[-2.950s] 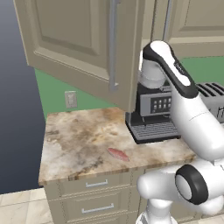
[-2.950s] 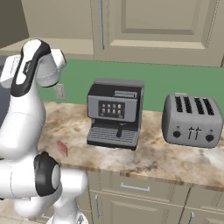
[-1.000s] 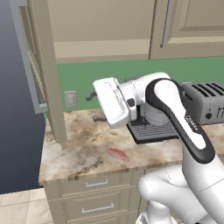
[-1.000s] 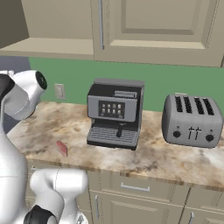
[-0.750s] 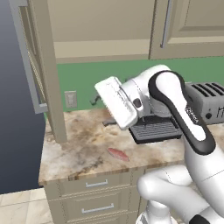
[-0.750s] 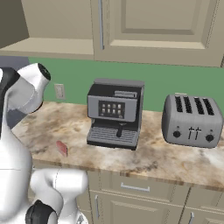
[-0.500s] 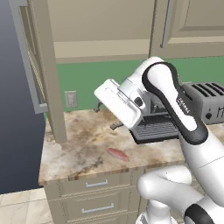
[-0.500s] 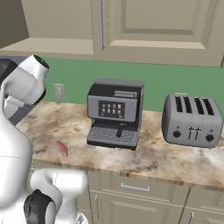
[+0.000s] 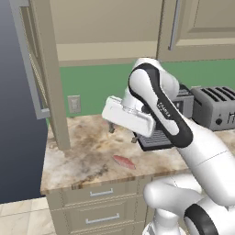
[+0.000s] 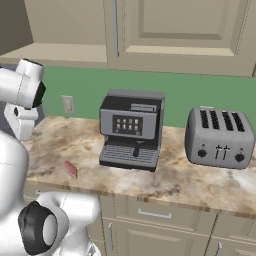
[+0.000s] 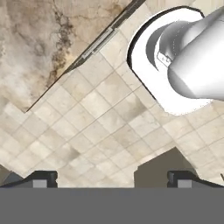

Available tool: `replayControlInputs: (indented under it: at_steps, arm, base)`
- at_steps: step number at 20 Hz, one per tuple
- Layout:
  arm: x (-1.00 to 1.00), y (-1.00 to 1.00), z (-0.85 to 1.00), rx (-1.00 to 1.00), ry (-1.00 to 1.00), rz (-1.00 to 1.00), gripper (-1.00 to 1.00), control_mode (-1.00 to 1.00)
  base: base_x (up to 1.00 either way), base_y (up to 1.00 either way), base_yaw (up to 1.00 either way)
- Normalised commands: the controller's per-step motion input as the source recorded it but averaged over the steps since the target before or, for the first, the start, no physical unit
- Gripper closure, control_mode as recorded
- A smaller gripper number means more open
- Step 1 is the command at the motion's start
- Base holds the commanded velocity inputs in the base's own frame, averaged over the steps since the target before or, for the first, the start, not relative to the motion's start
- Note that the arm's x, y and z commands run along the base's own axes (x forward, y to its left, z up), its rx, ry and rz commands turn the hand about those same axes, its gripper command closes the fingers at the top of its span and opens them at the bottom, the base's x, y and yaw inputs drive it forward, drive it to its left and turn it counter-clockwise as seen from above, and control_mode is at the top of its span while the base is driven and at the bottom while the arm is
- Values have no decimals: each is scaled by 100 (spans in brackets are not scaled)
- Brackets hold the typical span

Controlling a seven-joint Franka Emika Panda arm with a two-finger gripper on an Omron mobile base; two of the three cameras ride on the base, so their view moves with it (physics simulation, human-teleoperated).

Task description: Retrieve the tupperware from the cabinet, then place the raw meat into the tupperware to avoid contamination.

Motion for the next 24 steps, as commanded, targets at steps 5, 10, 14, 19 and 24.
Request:
replayControlInputs:
  at_steps: [5,10,14,19,24]
  arm:
    - [0,-58,-33,-22,-28,22,-100,-100]
    - [4,-62,-4,-15,-34,21,-100,-100]
    - [22,-76,20,-3,-34,17,-100,-100]
    - [20,-68,28,-6,-32,14,-100,-100]
    - [37,-86,16,-3,-14,11,-100,-100]
  base:
    - [0,0,0]
    - [0,0,0]
    - [0,0,0]
    - [0,0,0]
    - [0,0,0]
